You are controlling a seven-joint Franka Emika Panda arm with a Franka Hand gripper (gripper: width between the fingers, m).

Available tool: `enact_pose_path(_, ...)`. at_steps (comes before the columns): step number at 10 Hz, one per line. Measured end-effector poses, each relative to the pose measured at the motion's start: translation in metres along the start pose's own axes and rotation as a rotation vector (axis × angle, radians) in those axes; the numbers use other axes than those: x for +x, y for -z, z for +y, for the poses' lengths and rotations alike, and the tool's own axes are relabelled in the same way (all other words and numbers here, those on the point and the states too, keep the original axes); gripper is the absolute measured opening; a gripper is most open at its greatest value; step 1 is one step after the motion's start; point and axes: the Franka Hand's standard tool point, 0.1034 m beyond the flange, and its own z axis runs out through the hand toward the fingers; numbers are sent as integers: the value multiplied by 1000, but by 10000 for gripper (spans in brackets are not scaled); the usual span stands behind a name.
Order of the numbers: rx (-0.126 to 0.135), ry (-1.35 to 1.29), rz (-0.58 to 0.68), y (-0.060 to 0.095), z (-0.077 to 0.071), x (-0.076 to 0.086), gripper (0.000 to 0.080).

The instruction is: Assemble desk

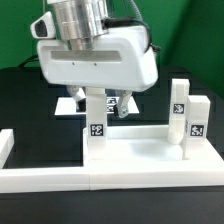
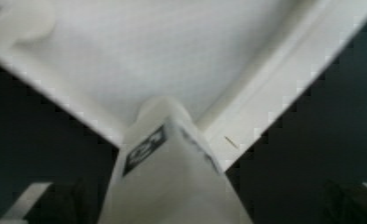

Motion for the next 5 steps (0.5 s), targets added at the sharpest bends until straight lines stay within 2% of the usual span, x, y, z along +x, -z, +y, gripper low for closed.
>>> enact_pose_path(1,-31,189,11,3,-1,3,649)
enact_pose_path(2,-32,318,12,4,0,5,649)
enact_pose_path(4,-29,272,11,4,0,4,649)
enact_pose_path(5,-29,272,11,4,0,4,524)
